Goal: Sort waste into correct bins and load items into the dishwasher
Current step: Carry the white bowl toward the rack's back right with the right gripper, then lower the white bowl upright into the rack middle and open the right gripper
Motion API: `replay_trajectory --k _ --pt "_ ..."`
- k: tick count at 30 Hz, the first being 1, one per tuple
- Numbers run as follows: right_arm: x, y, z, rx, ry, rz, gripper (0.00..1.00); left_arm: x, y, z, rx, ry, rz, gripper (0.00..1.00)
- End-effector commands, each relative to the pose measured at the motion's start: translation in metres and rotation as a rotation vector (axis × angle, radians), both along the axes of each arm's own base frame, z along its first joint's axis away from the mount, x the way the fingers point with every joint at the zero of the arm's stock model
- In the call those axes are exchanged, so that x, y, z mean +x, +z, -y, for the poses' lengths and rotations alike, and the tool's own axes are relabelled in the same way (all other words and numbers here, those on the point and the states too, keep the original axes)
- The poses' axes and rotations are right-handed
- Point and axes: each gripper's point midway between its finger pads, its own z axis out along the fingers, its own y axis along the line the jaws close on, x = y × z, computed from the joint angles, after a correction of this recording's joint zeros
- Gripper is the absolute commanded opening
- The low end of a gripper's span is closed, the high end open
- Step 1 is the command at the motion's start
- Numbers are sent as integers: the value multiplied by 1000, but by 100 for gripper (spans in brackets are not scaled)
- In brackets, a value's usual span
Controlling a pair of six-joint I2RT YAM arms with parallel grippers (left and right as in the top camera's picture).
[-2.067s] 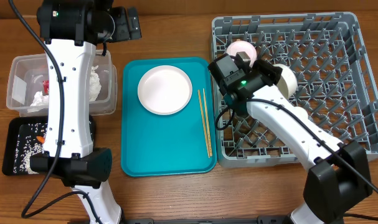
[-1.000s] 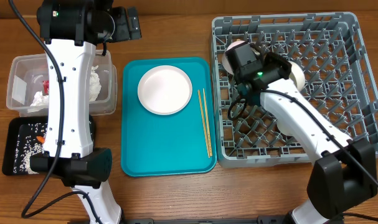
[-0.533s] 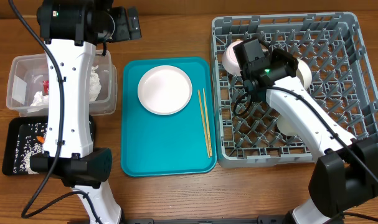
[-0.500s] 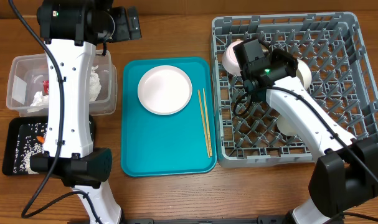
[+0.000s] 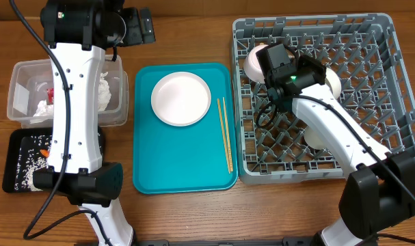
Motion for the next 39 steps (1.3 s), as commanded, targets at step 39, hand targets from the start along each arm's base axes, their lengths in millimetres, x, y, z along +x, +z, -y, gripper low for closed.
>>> replay_trajectory --k 39 --pt "8 22 -20 -282 119 -79 4 -4 17 1 -3 7 46 100"
